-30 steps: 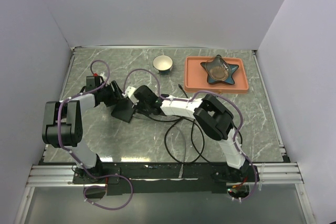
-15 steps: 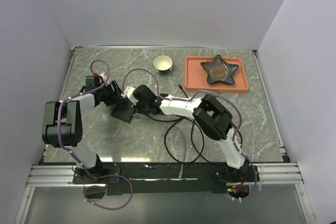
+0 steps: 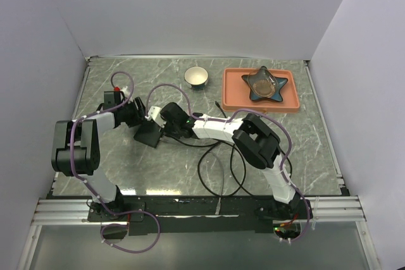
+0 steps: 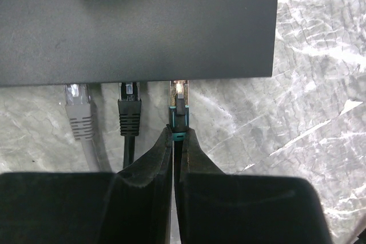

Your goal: Insert the plug into the switch port

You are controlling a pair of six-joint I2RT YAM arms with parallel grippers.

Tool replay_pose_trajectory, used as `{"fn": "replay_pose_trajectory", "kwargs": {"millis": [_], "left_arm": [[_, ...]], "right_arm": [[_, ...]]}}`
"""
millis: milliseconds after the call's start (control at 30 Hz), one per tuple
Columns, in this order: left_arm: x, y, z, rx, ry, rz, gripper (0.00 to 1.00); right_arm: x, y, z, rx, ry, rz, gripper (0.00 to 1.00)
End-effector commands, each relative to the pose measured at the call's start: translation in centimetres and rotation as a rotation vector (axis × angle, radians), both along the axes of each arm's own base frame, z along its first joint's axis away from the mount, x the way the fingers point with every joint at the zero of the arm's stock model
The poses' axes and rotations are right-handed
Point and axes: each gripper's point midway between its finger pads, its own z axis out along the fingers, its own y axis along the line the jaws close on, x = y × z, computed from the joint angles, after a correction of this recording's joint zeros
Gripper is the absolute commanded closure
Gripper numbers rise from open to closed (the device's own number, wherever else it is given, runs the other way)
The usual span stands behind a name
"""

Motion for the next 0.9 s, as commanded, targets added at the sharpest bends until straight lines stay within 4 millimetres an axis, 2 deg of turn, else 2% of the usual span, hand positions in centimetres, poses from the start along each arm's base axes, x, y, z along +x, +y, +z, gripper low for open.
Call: {"fn": "replay_pose_trajectory", "kwargs": {"millis": [0,133,167,600,700,867], "left_arm": [[0.8,-2.7,1.9,-0.059,-0.064,-0.115,0.39],[0.7,-2.8,1.7,-0.060,-0.055,-0.122,0.41],[0.3,-4.0,1.8,-0.067,-0.055,-0.158,0.41],[-2.2,-6.9,1.6,-0.138,-0.028,-0.227,0.46],[-3.0,-7.6,1.5,-0.159,-0.014,-0.239,0.48],[-3.9,-8.6,1.2,-0.161,0.002,-0.255,0.50]], "right_arm": [[0.9,4.4,4.2,0.134,-0.087,0.096,1.00],[1.3,4.8,4.7,0.145,-0.101,0.099,1.00],[1.1,5.2,4.9,0.161,-0.092,0.113,1.00],[2.1,6.9,5.6,0.247,-0.072,0.068,1.00],[2.6,7.1,5.9,0.266,-0.071,0.039,1.00],[2.2,7.9,7.0,0.314,-0.061,0.054,1.00]]}}
